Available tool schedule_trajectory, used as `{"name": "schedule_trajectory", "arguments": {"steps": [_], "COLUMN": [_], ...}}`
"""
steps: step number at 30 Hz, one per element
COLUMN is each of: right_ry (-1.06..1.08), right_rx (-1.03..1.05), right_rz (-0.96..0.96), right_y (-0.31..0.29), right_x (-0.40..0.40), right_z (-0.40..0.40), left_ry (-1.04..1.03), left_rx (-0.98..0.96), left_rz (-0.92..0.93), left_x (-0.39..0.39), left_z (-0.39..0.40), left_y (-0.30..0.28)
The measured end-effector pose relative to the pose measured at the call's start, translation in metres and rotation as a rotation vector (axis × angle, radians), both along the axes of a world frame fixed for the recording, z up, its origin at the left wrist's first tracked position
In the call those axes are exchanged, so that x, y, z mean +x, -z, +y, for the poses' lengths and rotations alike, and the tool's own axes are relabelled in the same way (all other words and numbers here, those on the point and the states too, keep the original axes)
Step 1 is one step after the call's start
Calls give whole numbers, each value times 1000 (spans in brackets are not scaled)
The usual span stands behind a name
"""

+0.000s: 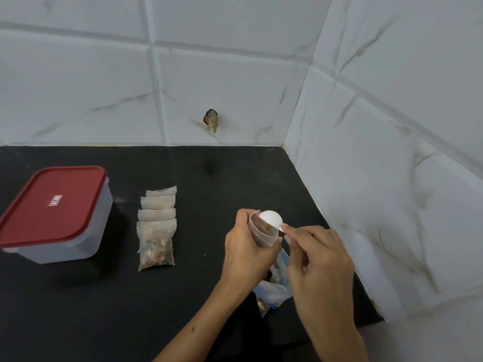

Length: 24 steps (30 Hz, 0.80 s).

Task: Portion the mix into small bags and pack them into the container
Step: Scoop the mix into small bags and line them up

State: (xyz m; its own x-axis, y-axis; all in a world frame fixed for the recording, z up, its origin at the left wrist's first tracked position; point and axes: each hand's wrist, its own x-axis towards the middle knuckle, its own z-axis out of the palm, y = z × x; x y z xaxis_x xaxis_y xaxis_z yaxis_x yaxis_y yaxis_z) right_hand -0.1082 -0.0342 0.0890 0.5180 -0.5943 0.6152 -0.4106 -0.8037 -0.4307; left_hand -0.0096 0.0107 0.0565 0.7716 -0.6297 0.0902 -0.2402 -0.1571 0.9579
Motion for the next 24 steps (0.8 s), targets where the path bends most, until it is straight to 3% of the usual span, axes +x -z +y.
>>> {"name": "schedule_trajectory", "arguments": {"steps": [12, 18, 21, 24], "right_ry": [-111, -4, 82, 172], "right_rx": [44, 494, 581, 532], "right_rz": [132, -79, 75, 309], "right_y": [5, -4, 14, 44], "right_x": [10, -3, -6, 2], "right_z": [-6, -13, -26, -28], "left_ry": [18, -14, -61, -93], "left_rx": [-31, -30, 34, 158], "left_rz": [2, -14, 17, 84], "left_x": [5, 14, 25, 33], "left_z": [5, 13, 17, 15], "left_y": [8, 15, 19, 26]}}
